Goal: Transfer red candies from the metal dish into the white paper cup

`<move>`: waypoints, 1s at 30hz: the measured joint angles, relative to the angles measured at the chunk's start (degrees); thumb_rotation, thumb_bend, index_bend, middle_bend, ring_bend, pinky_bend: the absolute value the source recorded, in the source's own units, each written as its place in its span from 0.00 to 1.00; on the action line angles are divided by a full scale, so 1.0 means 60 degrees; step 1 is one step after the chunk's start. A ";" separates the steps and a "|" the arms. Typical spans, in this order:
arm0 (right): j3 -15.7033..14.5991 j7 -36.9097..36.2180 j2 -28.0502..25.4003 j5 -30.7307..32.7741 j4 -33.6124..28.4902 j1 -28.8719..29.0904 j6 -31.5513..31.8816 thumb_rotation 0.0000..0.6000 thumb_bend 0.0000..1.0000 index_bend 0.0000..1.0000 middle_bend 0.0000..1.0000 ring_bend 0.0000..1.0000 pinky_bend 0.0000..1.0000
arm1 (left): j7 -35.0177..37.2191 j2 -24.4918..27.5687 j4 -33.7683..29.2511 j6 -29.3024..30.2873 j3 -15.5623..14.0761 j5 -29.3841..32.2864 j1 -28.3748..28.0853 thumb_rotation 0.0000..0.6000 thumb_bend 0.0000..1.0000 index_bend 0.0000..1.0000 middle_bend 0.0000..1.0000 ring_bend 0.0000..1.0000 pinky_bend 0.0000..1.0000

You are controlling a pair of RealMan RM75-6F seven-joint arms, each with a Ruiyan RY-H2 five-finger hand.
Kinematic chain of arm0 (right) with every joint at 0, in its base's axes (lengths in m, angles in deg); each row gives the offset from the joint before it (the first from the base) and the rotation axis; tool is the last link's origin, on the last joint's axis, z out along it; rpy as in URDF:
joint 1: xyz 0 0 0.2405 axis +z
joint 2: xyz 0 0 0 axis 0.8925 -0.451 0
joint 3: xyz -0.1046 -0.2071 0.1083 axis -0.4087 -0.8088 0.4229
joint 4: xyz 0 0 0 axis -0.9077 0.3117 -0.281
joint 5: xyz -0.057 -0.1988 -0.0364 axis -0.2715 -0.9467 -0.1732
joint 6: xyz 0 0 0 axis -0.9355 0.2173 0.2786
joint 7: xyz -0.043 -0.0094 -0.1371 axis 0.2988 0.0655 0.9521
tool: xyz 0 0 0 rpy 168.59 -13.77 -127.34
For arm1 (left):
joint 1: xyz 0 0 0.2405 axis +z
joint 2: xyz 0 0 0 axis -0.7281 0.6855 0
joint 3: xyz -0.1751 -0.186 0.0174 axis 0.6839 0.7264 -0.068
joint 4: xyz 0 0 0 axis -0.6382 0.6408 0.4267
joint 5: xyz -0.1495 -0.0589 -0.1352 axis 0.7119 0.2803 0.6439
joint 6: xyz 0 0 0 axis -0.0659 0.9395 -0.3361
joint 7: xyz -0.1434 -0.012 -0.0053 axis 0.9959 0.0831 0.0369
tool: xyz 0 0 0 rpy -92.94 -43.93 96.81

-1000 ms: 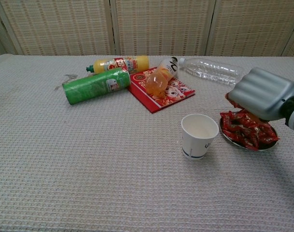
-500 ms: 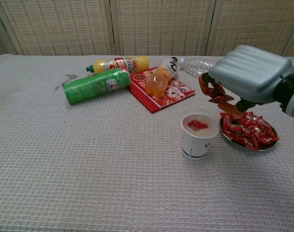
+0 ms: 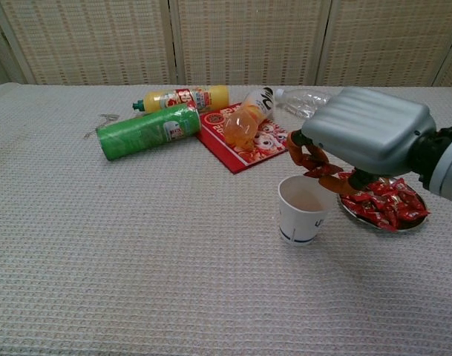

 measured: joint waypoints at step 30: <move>0.0014 -0.0419 -0.0339 -0.0218 -0.0196 -0.0141 -0.0327 1.00 0.22 0.11 0.29 0.55 0.99 | 0.0143 0.0037 0.0025 0.0006 0.0005 -0.0011 0.0000 1.00 0.47 0.01 0.01 0.00 0.20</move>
